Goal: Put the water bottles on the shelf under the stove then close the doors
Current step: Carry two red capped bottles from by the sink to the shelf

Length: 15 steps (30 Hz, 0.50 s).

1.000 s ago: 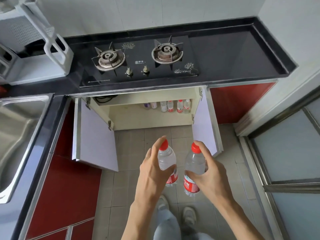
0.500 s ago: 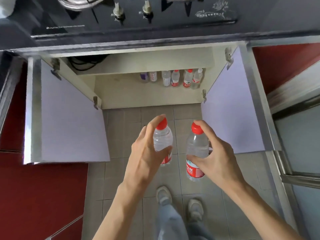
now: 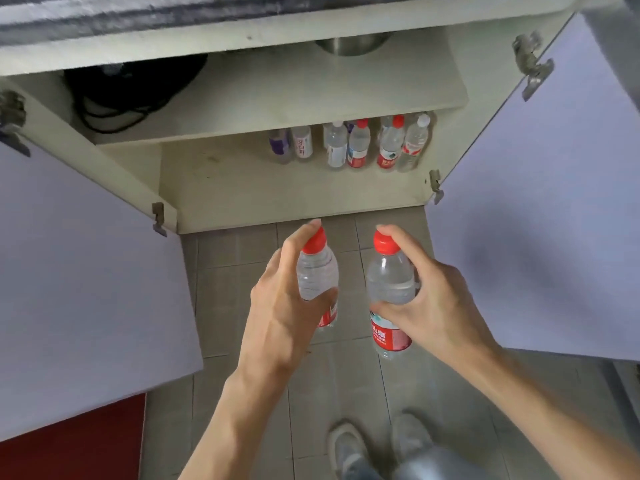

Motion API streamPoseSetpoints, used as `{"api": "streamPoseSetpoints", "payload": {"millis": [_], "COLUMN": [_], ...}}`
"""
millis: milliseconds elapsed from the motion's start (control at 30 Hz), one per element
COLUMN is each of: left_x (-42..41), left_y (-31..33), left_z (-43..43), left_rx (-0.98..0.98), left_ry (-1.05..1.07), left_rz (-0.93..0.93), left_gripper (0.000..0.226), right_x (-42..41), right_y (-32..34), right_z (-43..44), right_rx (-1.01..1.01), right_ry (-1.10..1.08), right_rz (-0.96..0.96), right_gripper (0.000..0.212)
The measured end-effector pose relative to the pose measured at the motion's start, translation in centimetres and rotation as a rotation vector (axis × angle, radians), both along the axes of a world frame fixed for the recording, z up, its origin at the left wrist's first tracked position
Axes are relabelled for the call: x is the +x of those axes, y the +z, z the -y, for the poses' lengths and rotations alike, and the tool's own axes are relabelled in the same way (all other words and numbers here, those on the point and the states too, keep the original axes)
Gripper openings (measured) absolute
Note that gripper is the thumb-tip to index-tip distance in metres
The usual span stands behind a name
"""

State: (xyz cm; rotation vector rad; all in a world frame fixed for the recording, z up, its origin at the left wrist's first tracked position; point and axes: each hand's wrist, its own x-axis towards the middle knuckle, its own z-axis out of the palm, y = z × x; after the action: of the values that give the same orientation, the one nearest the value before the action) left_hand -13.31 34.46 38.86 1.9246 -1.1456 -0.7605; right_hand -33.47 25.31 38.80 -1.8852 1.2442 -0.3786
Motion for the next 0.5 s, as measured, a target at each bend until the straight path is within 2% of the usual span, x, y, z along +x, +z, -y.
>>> {"api": "streamPoseSetpoints", "payload": {"millis": [267,500], "left_x": [4.5,9.2], "left_y": [-10.1,-19.6], "left_z": [6.3,13.0], "left_rx": [-0.078,-0.11], "left_ry": [0.068,0.078], "left_rz": [-0.002,0.092], "left_gripper": [0.104,0.097], "right_x": [5.2,10.0], "right_y": [-10.7,-21.4], "right_z": [6.3,12.8], "right_rx": [-0.052,-0.109], "right_ry": [-0.036,0.001], "right_rz": [0.079,0.155], "right_gripper": [0.105,0.102]}}
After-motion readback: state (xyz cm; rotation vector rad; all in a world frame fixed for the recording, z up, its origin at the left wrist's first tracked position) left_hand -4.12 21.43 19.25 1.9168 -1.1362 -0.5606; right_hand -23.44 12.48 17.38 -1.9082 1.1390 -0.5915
